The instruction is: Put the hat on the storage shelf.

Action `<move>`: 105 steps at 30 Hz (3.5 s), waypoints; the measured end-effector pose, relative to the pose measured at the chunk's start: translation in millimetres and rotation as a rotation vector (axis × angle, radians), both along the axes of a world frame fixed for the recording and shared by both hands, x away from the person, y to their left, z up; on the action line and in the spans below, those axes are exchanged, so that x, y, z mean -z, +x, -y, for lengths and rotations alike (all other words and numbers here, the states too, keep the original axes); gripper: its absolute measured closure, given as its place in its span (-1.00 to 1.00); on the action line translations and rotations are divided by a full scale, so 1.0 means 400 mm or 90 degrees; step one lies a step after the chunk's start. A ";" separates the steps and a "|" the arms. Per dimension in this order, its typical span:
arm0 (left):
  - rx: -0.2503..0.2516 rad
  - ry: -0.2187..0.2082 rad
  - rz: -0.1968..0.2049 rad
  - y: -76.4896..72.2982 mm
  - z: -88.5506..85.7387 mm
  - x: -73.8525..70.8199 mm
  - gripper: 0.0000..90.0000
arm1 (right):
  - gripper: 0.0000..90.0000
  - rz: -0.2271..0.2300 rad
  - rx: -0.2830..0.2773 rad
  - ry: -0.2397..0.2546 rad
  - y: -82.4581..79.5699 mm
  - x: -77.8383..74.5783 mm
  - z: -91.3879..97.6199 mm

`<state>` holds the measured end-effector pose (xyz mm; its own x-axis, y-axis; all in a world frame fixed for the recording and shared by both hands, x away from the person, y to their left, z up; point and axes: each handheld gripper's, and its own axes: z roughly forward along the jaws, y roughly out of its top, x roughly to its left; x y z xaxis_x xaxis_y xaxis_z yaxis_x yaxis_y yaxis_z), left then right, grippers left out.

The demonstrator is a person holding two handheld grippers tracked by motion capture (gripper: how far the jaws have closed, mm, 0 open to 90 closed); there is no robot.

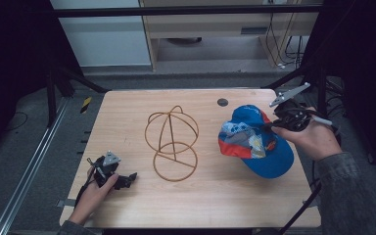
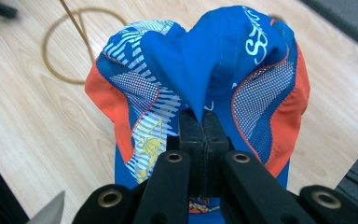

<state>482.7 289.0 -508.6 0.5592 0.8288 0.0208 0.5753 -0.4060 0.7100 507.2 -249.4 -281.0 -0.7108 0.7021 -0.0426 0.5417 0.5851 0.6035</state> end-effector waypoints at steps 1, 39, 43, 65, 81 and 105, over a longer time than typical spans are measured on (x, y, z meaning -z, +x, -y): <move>0.000 0.000 0.000 0.000 0.000 0.000 -1.00 | 1.00 0.004 0.000 0.004 -0.004 -0.012 -0.001; -0.001 -0.002 0.002 0.000 0.001 0.000 -1.00 | 1.00 0.153 -0.071 0.096 -0.070 -0.219 -0.134; -0.002 -0.002 0.002 0.000 0.001 0.001 -1.00 | 1.00 0.161 -0.086 0.107 -0.059 -0.229 -0.179; -0.002 -0.001 0.001 0.000 0.001 0.000 -1.00 | 1.00 0.154 -0.158 0.125 -0.014 -0.234 -0.357; -0.001 -0.001 0.001 0.000 0.000 0.000 -1.00 | 1.00 0.137 -0.176 0.116 0.003 -0.224 -0.406; -0.001 0.000 0.001 0.000 0.000 0.000 -1.00 | 1.00 0.109 -0.190 0.125 0.045 -0.198 -0.467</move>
<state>482.5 288.8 -508.4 0.5575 0.8299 0.0221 0.5752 -0.4054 0.7105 525.2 -62.8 -201.8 -0.8795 0.4717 -0.0632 0.2473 0.5663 0.7862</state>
